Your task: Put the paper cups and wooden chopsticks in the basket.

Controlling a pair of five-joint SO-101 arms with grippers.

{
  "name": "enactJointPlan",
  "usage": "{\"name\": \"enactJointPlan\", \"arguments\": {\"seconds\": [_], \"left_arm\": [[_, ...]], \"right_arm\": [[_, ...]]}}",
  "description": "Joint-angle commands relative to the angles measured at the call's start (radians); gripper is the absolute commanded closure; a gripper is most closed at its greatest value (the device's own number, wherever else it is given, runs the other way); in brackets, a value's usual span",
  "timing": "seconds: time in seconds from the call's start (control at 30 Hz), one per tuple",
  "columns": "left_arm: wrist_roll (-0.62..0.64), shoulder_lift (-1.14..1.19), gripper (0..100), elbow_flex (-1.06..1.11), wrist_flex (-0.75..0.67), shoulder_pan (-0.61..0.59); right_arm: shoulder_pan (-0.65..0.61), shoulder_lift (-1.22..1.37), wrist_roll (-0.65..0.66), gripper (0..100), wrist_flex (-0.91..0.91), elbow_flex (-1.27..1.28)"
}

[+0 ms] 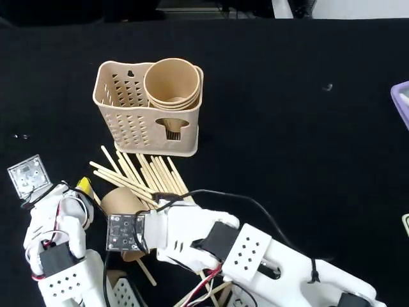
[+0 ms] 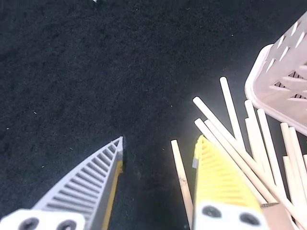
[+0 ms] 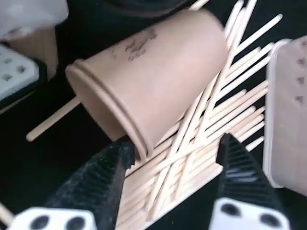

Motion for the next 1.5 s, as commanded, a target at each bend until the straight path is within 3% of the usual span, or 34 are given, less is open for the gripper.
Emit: {"name": "enactJointPlan", "arguments": {"seconds": [0.0,0.13,0.33,0.5,0.73,1.03,1.2,1.47], "left_arm": [[-0.003,-0.006,76,-0.007,-0.017,-0.005],[-0.003,-0.006,76,-0.007,-0.017,-0.005],[-0.003,-0.006,76,-0.007,-0.017,-0.01],[-0.003,-0.006,76,-0.007,-0.017,-0.008],[-0.003,-0.006,76,-0.007,-0.017,-0.005],[-0.003,-0.006,76,-0.007,-0.017,-0.005],[-0.003,-0.006,76,-0.007,-0.015,-0.007],[-0.003,-0.006,76,-0.007,-0.015,-0.005]], "right_arm": [[-0.008,-0.033,-0.058,80.9,-0.114,0.025],[-0.002,-0.042,-0.092,99.5,-0.13,0.015],[0.028,-0.131,-0.043,98.8,0.092,-0.194],[0.224,-0.214,0.002,98.8,0.293,-0.489],[0.423,-0.183,-0.058,98.8,0.381,-0.901],[0.655,0.203,-0.319,98.8,0.292,-1.302],[0.724,0.478,-0.33,98.8,0.374,-1.529],[0.727,0.806,-0.331,98.8,0.555,-1.851]]}}
